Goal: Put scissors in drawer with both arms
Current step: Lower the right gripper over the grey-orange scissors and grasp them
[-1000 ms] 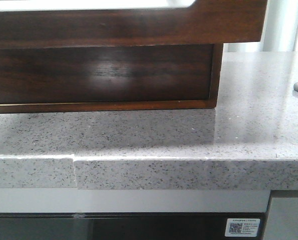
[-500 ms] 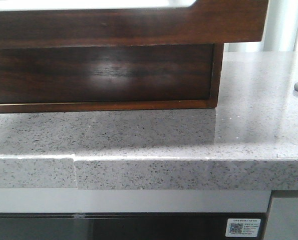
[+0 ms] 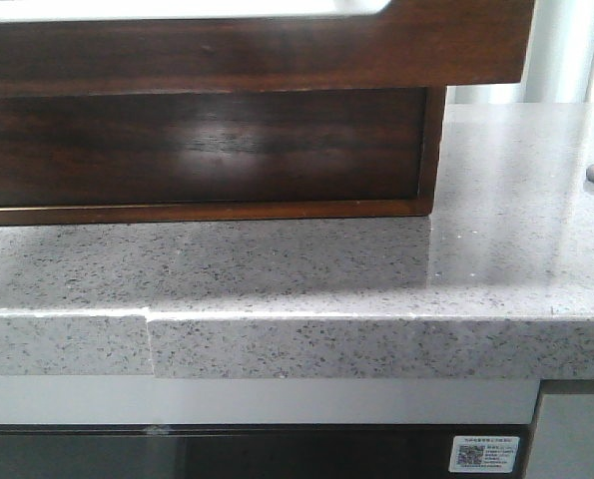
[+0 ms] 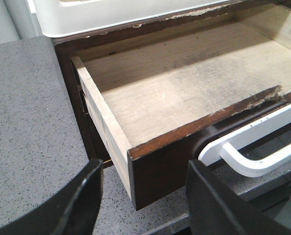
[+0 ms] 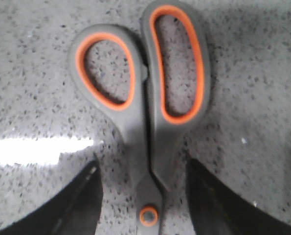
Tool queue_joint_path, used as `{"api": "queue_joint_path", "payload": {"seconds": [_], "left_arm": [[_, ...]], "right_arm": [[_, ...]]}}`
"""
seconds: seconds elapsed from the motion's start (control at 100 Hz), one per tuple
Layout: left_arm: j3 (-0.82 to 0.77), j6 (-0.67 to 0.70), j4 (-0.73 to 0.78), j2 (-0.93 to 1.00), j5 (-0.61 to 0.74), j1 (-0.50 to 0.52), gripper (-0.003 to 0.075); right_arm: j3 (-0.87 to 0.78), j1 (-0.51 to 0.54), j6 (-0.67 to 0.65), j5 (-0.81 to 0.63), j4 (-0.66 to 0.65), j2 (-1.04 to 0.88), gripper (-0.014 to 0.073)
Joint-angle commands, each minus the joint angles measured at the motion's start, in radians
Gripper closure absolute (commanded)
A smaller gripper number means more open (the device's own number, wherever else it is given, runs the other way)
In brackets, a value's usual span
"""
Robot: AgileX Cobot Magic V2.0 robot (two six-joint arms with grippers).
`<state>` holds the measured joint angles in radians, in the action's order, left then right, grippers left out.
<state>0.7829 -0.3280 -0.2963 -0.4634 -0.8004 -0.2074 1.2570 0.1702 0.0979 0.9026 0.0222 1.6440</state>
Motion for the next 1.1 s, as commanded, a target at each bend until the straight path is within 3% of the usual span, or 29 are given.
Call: {"api": "queue_joint_path", "payload": {"seconds": [0.0, 1.09], "left_arm": [[0.034, 0.008, -0.018, -0.016, 0.078, -0.006, 0.0353], [0.034, 0.008, -0.018, -0.016, 0.078, -0.006, 0.0353]], "right_arm": [[0.044, 0.006, 0.019, -0.018, 0.001, -0.013, 0.0270], [0.044, 0.006, 0.043, 0.137, 0.020, 0.012, 0.0270]]}}
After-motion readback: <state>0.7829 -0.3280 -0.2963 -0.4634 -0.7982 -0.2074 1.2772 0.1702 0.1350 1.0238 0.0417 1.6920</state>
